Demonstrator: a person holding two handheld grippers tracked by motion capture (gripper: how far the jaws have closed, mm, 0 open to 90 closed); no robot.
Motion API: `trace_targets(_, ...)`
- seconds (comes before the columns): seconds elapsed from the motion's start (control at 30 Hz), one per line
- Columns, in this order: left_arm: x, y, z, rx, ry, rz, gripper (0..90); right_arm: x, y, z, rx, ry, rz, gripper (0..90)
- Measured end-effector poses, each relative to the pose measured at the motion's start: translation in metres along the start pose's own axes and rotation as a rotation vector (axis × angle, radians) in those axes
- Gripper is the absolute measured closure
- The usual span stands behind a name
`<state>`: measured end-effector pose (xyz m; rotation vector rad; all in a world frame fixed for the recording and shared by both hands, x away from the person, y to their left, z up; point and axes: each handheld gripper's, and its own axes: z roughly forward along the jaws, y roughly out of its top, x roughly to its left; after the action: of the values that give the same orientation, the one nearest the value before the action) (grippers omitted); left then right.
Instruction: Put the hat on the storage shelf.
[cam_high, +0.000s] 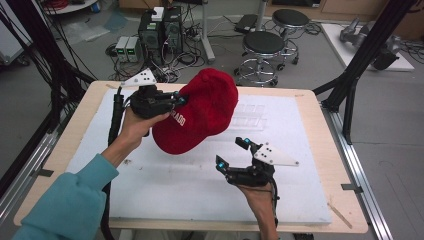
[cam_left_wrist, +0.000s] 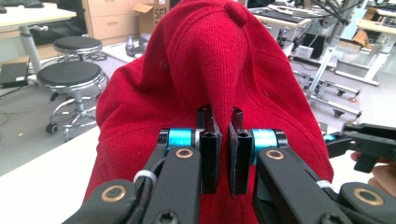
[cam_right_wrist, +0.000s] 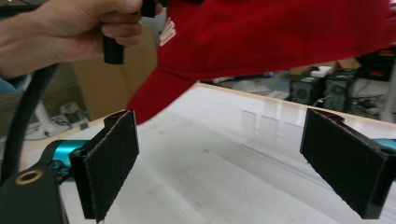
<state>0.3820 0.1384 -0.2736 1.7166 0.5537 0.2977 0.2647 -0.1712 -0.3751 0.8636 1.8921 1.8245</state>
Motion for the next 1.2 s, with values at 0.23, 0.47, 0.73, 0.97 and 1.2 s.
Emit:
trace_targets(0.23, -0.013, 0.005, -0.001, -0.033, -0.022, 0.010, 85.7, 0.010, -0.002, 0.020, 0.033, 0.052, 0.011, 15.1)
trace_targets(0.47, -0.023, 0.007, 0.002, -0.038, -0.036, 0.030, 85.7, 0.019, -0.001, 0.034, 0.028, 0.105, 0.019, 24.7)
trace_targets(0.73, -0.030, -0.002, 0.013, -0.021, -0.059, 0.023, 85.7, 0.020, -0.003, 0.041, 0.032, 0.105, 0.042, 34.1)
trace_targets(0.97, -0.032, -0.003, 0.017, -0.032, -0.069, 0.029, 85.7, 0.014, -0.006, 0.040, 0.039, 0.119, 0.073, 53.7)
trace_targets(1.2, -0.032, -0.005, 0.018, -0.042, -0.077, 0.025, 85.8, 0.011, -0.007, 0.040, 0.038, 0.184, 0.152, 73.4)
